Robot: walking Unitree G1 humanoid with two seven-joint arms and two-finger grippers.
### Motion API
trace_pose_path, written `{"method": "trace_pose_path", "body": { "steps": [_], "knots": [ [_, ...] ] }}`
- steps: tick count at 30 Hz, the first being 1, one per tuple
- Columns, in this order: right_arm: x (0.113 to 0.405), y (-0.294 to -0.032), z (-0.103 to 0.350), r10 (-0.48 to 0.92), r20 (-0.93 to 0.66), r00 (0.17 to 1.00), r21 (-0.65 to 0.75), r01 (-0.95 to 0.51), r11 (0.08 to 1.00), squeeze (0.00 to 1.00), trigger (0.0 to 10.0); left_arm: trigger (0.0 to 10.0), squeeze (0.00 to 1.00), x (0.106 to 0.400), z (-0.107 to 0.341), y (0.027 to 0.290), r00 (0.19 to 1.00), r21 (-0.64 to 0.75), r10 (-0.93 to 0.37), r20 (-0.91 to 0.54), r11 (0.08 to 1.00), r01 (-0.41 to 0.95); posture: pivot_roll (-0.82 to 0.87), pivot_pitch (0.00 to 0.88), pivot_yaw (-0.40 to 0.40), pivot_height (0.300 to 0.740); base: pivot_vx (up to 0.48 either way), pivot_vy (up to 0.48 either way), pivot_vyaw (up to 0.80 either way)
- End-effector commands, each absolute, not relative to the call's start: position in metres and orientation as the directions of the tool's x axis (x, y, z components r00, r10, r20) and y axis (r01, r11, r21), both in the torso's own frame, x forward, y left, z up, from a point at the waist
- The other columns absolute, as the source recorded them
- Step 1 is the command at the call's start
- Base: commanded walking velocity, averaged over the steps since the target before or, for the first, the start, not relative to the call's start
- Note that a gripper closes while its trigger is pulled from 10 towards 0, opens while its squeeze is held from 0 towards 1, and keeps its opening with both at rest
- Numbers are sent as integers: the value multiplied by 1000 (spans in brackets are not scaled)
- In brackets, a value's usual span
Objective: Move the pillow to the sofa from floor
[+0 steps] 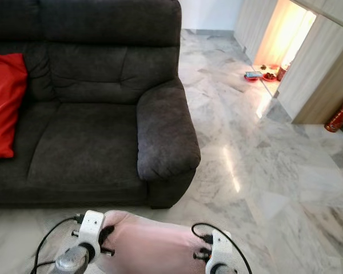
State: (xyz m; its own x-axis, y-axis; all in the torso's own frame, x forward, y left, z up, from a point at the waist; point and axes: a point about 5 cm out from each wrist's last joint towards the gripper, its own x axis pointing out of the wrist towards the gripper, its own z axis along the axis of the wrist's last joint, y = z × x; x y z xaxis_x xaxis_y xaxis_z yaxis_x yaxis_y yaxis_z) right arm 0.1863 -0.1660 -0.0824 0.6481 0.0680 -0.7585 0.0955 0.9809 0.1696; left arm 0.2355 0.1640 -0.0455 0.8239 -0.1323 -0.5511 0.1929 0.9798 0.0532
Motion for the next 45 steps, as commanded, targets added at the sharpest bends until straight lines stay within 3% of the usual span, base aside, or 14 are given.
{"method": "trace_pose_path", "body": {
  "steps": [1,10,28,45],
  "knots": [
    [184,-198,-80,-61,-749,660,110,214,971,0,10000,10000,0,240,-39,194,852,117,10,-524,991,60,78,0,-81,740,0,0,-781],
    [184,-198,-80,-61,-744,666,116,218,969,0,10000,10000,0,243,-36,195,860,119,13,-511,991,56,80,0,-79,740,0,0,-774],
    [188,-195,-77,-37,-716,697,115,170,979,0,10000,10000,0,246,-33,196,874,115,23,-486,993,39,86,0,-76,740,0,0,0],
    [187,-193,-77,-28,-718,695,117,160,980,0,10000,10000,0,245,-33,197,874,111,29,-484,993,28,86,0,-72,740,0,0,791]
  ]
}}
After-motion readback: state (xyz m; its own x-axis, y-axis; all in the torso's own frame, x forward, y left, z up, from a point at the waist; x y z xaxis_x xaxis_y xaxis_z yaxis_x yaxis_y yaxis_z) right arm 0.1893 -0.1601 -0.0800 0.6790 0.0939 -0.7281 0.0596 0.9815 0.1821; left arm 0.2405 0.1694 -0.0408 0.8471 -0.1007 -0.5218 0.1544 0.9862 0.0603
